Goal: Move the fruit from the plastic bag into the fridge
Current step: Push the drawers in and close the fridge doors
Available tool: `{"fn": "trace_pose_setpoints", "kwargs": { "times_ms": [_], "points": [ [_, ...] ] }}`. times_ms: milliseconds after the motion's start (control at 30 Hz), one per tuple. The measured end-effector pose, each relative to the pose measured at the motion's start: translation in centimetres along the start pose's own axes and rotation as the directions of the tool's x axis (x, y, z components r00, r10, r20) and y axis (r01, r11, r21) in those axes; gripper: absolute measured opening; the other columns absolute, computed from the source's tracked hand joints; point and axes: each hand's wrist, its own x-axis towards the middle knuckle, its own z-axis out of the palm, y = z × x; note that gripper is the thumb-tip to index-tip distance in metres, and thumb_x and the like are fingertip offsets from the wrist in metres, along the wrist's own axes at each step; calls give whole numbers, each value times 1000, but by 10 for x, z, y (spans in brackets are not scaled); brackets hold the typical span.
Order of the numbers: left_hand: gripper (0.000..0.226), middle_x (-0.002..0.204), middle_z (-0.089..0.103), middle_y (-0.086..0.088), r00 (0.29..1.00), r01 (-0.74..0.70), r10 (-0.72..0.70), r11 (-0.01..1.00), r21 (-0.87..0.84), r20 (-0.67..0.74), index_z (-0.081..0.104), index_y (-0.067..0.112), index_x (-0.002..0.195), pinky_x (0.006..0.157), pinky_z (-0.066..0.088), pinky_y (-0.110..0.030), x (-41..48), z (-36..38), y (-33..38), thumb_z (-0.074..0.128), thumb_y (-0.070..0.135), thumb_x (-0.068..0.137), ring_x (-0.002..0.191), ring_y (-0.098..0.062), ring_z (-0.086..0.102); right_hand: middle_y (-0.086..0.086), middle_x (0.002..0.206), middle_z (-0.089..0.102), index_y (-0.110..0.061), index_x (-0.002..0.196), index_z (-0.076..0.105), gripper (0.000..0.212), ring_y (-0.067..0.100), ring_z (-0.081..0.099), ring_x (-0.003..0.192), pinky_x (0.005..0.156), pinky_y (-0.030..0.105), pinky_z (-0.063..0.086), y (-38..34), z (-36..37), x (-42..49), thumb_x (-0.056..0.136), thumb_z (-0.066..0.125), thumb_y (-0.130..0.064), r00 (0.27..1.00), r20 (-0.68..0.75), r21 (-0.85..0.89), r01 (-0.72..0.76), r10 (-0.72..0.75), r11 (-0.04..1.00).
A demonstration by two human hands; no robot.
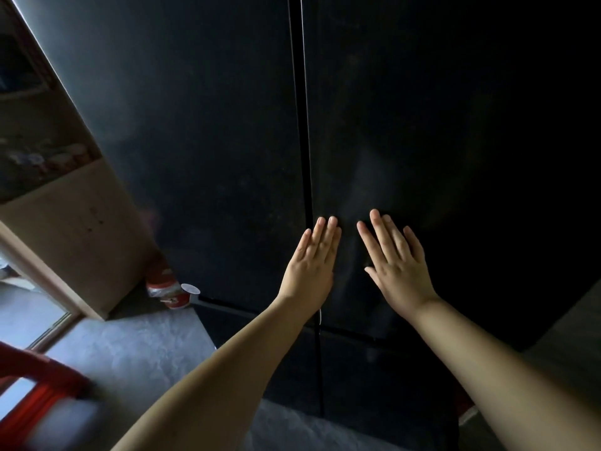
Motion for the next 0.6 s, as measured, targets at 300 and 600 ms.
{"fn": "trace_pose_setpoints", "kwargs": {
  "times_ms": [300,600],
  "points": [
    [81,155,-9,-14,998,15,-10,997,-82,65,2,3,148,118,3,-38,0,-5,2,49,35,90,146,-27,0,13,158,-2,-12,151,7,94,27,3,145,116,45,5,-2,-1,0,82,66,-35,999,47,20,-12,11,1000],
    [78,159,1,-7,992,1,42,940,-340,121,15,8,150,119,13,-38,-13,-30,-9,56,32,87,146,-20,4,15,158,5,-7,148,22,73,29,11,144,116,48,17,-6,-27,1,86,57,-24,996,79,226,-49,31,973]
  ]
}}
